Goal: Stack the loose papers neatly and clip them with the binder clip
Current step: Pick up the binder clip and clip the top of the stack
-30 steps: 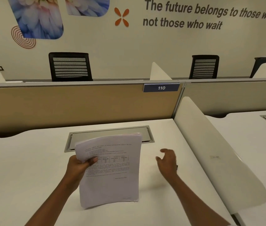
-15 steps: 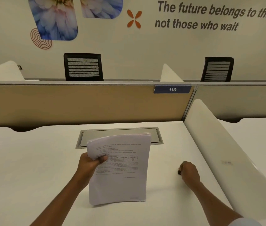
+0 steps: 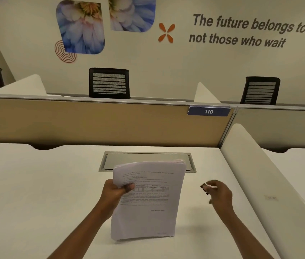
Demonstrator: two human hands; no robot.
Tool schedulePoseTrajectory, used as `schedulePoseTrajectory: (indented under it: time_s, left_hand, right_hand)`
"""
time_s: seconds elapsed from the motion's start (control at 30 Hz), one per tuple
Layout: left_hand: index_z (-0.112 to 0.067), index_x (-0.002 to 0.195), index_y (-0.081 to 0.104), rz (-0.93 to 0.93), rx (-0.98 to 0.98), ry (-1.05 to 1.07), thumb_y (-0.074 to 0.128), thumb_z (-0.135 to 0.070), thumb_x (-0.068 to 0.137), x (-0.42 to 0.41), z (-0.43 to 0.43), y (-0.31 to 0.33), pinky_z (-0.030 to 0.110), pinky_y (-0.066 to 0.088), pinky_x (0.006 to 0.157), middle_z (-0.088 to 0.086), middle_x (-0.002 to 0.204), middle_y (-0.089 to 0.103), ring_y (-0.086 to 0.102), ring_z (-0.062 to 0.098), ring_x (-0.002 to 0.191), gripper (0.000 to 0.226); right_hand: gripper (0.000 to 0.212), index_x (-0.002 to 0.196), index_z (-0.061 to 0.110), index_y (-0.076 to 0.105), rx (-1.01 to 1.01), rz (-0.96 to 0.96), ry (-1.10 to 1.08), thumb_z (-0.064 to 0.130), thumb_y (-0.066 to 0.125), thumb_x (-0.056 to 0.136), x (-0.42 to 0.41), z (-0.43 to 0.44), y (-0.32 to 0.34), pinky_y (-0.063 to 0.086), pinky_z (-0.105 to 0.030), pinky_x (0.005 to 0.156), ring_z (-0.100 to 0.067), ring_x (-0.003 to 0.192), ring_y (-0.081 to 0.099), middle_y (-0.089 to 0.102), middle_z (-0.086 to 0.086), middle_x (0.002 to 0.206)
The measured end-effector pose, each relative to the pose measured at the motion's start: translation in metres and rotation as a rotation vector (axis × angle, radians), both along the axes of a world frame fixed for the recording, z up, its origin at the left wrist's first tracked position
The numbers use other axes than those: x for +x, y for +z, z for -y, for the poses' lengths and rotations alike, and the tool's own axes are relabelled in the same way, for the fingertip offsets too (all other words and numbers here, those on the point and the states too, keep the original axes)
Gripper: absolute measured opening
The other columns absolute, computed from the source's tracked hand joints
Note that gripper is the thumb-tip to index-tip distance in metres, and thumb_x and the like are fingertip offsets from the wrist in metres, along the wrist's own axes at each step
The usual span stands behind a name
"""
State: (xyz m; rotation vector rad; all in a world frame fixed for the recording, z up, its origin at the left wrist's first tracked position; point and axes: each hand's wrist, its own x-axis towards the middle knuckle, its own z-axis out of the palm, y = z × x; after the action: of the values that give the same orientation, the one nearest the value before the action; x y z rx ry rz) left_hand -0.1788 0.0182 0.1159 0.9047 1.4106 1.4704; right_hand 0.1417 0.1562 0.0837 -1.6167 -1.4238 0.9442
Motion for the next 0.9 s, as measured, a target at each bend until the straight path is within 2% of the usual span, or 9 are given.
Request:
schedulePoseTrajectory:
  time_s: [0.13,0.27,0.33,0.43,0.53,0.63,0.7,0.83,0.9]
  left_hand:
    - [-0.016,0.091,0.076,0.024,0.010,-0.009,0.076,-0.015,0.066,0.000,0.010,0.003,0.052,0.058,0.079,0.015,0.095,0.075,0.072,0.035,0.088,0.025]
    - [-0.018,0.092,0.077,0.036,0.014,-0.010,0.076,-0.015,0.066,-0.003,0.023,0.006,0.053,0.058,0.079,0.015,0.096,0.075,0.071,0.036,0.089,0.025]
    - [-0.018,0.093,0.076,0.033,0.012,-0.016,0.076,-0.016,0.066,-0.003,0.027,0.008,0.052,0.058,0.079,0.014,0.096,0.075,0.071,0.036,0.090,0.027]
    - [-0.016,0.095,0.075,0.026,0.014,-0.015,0.076,-0.016,0.066,-0.007,0.034,0.012,0.051,0.058,0.080,0.013,0.097,0.075,0.070,0.036,0.091,0.029]
    - [-0.020,0.090,0.077,0.029,0.026,-0.012,0.076,-0.015,0.066,-0.013,0.041,0.016,0.048,0.059,0.078,0.012,0.095,0.076,0.071,0.033,0.089,0.024]
    - [-0.027,0.085,0.078,0.024,0.037,-0.017,0.074,-0.015,0.067,-0.017,0.047,0.021,0.039,0.060,0.073,0.008,0.092,0.076,0.072,0.029,0.086,0.023]
    - [-0.027,0.087,0.077,0.019,0.043,-0.024,0.074,-0.016,0.067,-0.020,0.049,0.023,0.040,0.060,0.073,0.007,0.092,0.076,0.072,0.030,0.087,0.023]
    - [-0.021,0.097,0.071,-0.003,0.040,-0.026,0.074,-0.019,0.066,-0.028,0.053,0.024,0.037,0.060,0.072,0.003,0.091,0.076,0.072,0.030,0.086,0.031]
    - [-0.021,0.098,0.071,-0.003,0.036,-0.024,0.074,-0.019,0.066,-0.033,0.054,0.025,0.035,0.060,0.071,0.002,0.090,0.076,0.072,0.029,0.085,0.032]
  right_hand:
    - [0.049,0.123,0.008,0.059,0.099,-0.205,0.010,0.004,0.075,0.077,-0.026,0.012,0.056,0.058,-0.043,0.079,-0.023,0.083,0.066,0.061,-0.005,0.097]
    - [0.047,0.123,0.023,0.057,0.266,-0.130,0.117,0.015,0.073,0.080,-0.048,0.038,0.117,0.053,-0.052,0.089,-0.022,0.100,0.065,0.060,0.010,0.100]
    - [0.045,0.122,0.024,0.058,0.346,-0.105,0.199,0.011,0.071,0.081,-0.058,0.056,0.148,0.053,-0.052,0.090,-0.022,0.101,0.064,0.062,0.006,0.102]
    - [0.048,0.124,0.017,0.058,0.414,-0.037,0.357,0.009,0.073,0.079,-0.079,0.085,0.187,0.052,-0.040,0.092,-0.017,0.102,0.064,0.064,-0.003,0.109]
    - [0.046,0.118,0.017,0.060,0.456,0.083,0.521,0.009,0.076,0.076,-0.105,0.107,0.210,0.052,-0.024,0.088,-0.004,0.097,0.064,0.064,0.003,0.106]
    - [0.042,0.113,0.013,0.062,0.433,0.161,0.662,-0.003,0.073,0.075,-0.137,0.119,0.215,0.053,-0.011,0.069,0.003,0.085,0.063,0.060,0.003,0.101]
    - [0.041,0.111,0.012,0.062,0.369,0.141,0.740,-0.014,0.064,0.079,-0.157,0.126,0.215,0.055,-0.014,0.060,0.002,0.085,0.064,0.056,0.002,0.100]
    - [0.038,0.110,0.011,0.063,0.406,0.251,0.798,-0.014,0.059,0.081,-0.190,0.131,0.210,0.052,-0.008,0.069,-0.008,0.095,0.059,0.055,0.006,0.104]
    - [0.036,0.109,0.013,0.062,0.426,0.320,0.818,-0.011,0.058,0.083,-0.201,0.134,0.210,0.054,-0.011,0.075,-0.007,0.091,0.059,0.055,0.007,0.106]
